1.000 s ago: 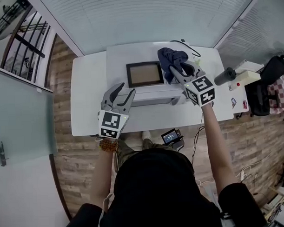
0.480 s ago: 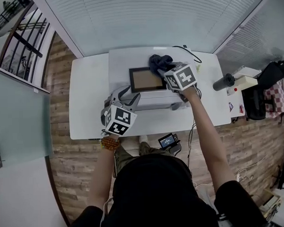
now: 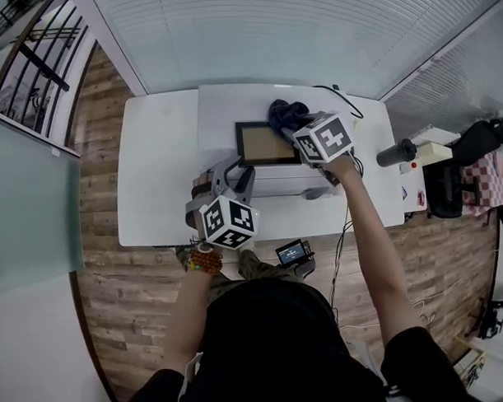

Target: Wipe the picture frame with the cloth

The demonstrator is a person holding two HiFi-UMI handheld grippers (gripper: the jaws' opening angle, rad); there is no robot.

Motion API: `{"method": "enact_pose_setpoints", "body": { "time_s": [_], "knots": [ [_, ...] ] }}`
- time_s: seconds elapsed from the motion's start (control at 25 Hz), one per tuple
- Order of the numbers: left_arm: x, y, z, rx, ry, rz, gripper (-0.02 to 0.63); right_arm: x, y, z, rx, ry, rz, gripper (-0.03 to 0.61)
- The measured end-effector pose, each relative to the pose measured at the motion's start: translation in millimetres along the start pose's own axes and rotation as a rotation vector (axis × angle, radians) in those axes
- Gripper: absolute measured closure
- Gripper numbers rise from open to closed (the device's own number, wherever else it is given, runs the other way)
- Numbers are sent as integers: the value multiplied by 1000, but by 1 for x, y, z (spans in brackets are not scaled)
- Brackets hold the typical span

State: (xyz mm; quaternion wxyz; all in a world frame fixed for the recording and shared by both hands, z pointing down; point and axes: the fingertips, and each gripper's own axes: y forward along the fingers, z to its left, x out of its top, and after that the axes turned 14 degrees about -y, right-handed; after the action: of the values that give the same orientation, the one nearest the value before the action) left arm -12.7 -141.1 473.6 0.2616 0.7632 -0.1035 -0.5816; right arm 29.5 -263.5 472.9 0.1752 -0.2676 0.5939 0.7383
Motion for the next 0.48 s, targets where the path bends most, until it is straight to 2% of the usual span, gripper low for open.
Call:
{"method": "enact_pose_setpoints", "body": {
  "time_s": [0.16,0.28,0.4,0.48],
  "knots": [
    [1,2,1,-7,0,8,485,20,12,17,43,-36,3,505],
    [1,1,1,-12,-2,11,486,39,20,36,62,-97,20,505],
    [-1,1,1,-15,-5,15,486,54,32,66,120,-142,22,508],
    [-1,1,2,-11,-2,14,491,59,37,76,121,-178,29,508]
  ]
}}
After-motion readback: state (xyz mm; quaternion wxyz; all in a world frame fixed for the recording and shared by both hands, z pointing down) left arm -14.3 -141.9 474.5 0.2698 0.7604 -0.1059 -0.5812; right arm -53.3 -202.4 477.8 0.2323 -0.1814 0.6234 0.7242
